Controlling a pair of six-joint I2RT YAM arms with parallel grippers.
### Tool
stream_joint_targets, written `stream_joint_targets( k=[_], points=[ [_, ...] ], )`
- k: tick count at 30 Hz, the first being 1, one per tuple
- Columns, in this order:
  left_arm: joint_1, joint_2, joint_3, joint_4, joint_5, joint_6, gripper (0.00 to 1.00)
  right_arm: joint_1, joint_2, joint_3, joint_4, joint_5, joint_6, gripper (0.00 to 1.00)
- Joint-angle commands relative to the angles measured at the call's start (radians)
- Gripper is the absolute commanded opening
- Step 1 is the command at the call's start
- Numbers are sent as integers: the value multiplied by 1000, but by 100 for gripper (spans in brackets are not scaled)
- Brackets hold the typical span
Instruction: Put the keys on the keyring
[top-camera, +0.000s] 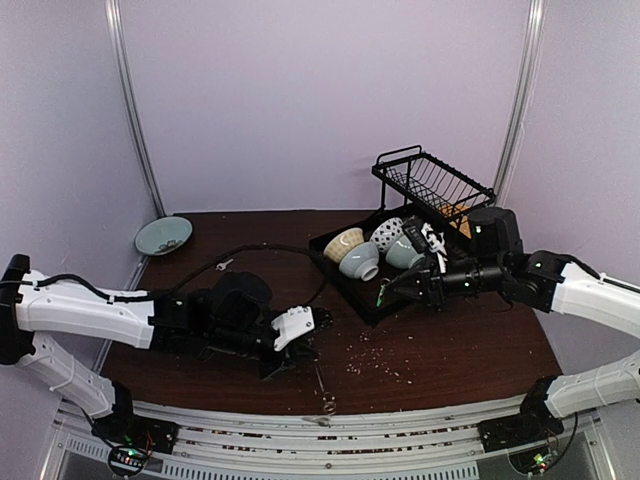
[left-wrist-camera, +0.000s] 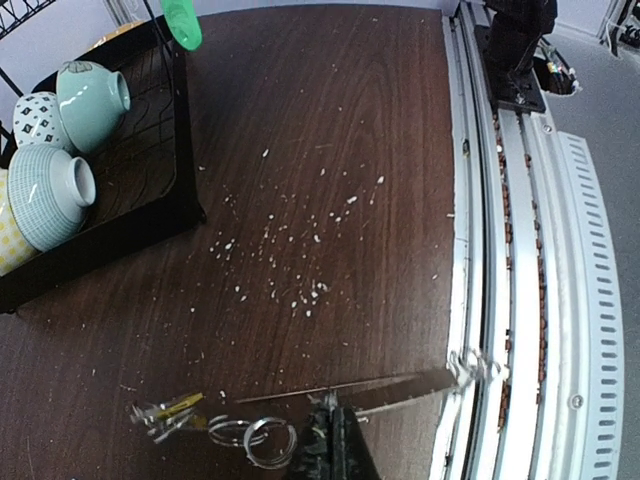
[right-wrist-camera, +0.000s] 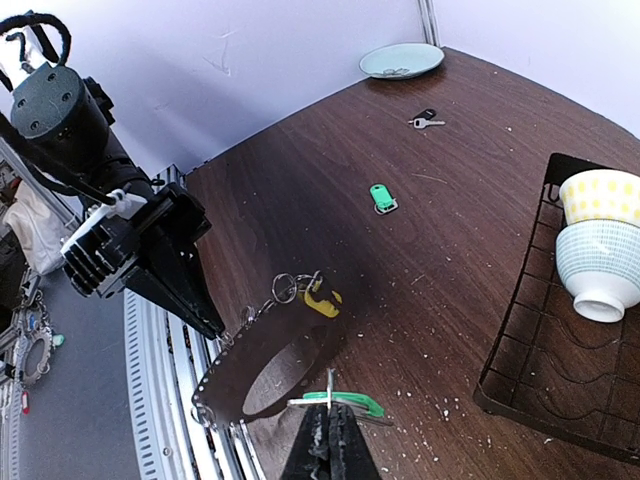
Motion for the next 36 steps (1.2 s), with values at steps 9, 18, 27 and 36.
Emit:
stream_joint_targets(
  k=[9, 18, 27, 36],
  points=[
    [30, -107, -207, 539, 7, -82, 0, 18, 52, -6, 58, -97, 27, 0],
    [31, -127, -269, 721, 47, -87, 0, 32, 55, -22, 100, -142, 31, 0],
    [37, -64, -309, 871, 49, -149, 0, 46, 43, -27, 116, -134, 19, 0],
    [79, 90, -333, 996, 74, -232, 0, 48, 33, -28, 101, -105, 8, 0]
  ],
)
